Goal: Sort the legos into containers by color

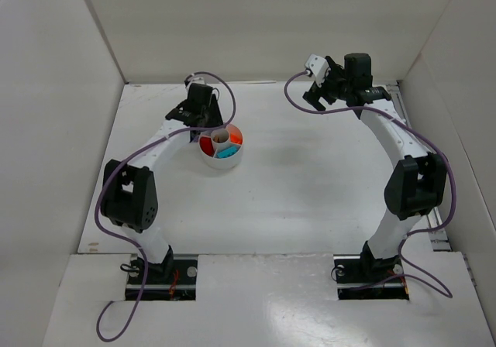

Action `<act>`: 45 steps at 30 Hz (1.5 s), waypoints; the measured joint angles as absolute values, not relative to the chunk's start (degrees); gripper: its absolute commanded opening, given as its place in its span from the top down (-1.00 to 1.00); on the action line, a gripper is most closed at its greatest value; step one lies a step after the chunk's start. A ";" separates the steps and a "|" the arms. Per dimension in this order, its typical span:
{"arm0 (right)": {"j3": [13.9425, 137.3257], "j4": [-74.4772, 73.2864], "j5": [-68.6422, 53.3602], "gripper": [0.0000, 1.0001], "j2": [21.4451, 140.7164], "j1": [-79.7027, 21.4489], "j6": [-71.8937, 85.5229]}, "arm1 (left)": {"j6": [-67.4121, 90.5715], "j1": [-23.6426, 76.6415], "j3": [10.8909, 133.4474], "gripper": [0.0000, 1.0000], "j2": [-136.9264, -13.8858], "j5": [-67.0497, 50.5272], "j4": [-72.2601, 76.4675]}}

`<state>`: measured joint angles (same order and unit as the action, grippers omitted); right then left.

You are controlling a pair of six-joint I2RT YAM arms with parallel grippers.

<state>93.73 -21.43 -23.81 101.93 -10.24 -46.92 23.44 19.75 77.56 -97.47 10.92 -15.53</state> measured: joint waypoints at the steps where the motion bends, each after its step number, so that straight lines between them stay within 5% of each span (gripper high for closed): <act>1: 93.73 -21.43 -23.83 -0.99 101.91 -10.24 -46.92 | 23.14 19.44 77.54 -0.05 -97.01 10.85 -15.38; 13: 95.24 -22.09 -23.51 -0.99 101.93 -10.28 -46.92 | 21.71 3.90 79.64 -0.29 -100.38 6.59 -12.10; 28: 95.77 -22.72 -20.60 -0.99 102.08 -11.11 -46.59 | 36.40 4.78 84.58 -0.44 -114.30 3.75 -16.23; 40: 95.74 -23.18 -17.23 -0.99 102.08 -11.35 -46.50 | 45.10 4.93 90.06 -0.08 -120.40 7.84 -18.92; 45: 95.70 -23.59 -16.14 -0.99 102.02 -11.35 -46.52 | 45.30 5.69 90.06 0.31 -121.03 8.73 -19.66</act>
